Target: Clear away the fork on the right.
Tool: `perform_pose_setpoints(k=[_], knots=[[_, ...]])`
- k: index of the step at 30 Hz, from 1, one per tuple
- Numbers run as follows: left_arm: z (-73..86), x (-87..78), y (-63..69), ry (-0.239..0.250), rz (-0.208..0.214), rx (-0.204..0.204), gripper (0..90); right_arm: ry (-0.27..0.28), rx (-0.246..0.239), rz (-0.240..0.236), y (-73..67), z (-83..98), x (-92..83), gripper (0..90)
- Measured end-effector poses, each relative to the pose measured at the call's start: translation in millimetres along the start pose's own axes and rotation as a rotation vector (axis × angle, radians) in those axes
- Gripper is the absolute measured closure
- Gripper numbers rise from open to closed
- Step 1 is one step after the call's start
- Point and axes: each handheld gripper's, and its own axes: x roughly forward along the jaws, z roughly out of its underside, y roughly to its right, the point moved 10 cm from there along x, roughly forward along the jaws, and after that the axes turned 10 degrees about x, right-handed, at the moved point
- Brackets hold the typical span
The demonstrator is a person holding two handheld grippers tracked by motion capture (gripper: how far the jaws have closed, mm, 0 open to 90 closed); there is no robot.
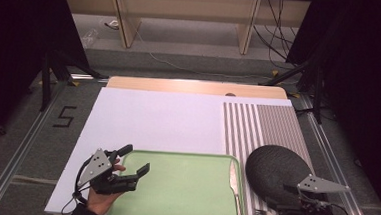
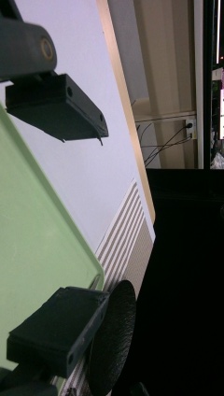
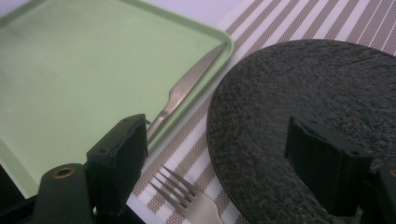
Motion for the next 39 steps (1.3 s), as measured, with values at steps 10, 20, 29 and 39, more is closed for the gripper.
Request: perform_pose_setpoints(k=[10, 20, 29, 39], knots=[[0.0, 0.4, 0.0, -0.001, -0.001, 0.003, 17.4, -0.137, -0.064, 0.053, 12.2, 14.2, -4.4, 23.0], [0.2, 0.4, 0.2, -0.002, 0.001, 0.003, 17.4, -0.238, -0.078, 0.131, 26.9, 30.1, -6.3, 27.5], [0.0, 0.5, 0.3, -0.001, 0.000, 0.005, 17.4, -0.311, -0.085, 0.129, 33.1, 42.4, -15.6, 30.5], [0.0, 0.5, 0.8, -0.001, 0.000, 0.008, 17.4, -0.419, -0.066, 0.154, 43.0, 59.0, -16.0, 30.5]])
